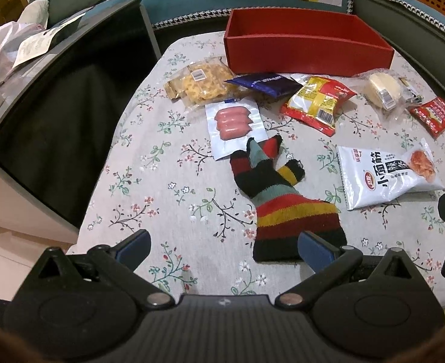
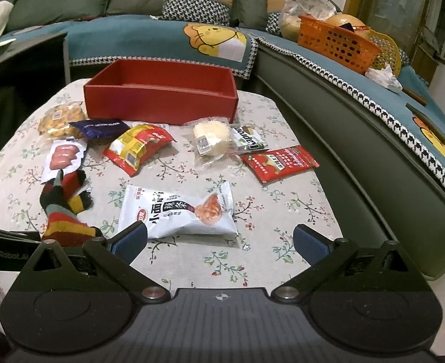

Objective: Organize snacks

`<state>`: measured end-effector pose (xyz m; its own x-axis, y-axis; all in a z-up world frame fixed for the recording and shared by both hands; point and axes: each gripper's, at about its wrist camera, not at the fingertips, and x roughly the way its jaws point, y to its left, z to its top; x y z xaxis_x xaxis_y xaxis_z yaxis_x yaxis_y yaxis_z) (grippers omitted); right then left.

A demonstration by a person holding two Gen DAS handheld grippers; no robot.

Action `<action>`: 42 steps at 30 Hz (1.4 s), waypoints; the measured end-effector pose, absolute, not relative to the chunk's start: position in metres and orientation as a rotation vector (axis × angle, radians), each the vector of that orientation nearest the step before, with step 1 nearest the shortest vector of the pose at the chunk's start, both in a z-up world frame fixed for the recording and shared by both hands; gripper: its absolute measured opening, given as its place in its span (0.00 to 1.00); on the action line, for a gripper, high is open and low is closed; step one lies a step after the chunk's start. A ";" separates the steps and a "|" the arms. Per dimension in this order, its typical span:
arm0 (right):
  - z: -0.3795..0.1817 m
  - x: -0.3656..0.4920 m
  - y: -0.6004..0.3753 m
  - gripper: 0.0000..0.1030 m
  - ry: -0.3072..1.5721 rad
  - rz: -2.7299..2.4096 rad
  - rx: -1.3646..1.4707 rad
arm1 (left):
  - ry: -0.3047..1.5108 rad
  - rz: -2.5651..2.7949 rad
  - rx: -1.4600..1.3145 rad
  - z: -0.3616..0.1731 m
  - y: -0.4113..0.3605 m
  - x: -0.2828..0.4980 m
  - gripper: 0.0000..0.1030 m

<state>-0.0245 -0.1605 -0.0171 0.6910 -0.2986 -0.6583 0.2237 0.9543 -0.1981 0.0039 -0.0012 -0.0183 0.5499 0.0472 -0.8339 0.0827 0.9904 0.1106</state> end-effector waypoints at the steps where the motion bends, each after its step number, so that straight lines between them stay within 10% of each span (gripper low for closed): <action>1: -0.017 -0.024 -0.160 1.00 0.756 -0.291 -0.105 | 0.990 -0.023 0.143 -0.018 -0.001 0.004 1.00; 42: -0.025 -0.014 -0.160 1.00 0.781 -0.272 -0.111 | 1.021 -0.047 0.155 -0.026 -0.007 0.006 1.00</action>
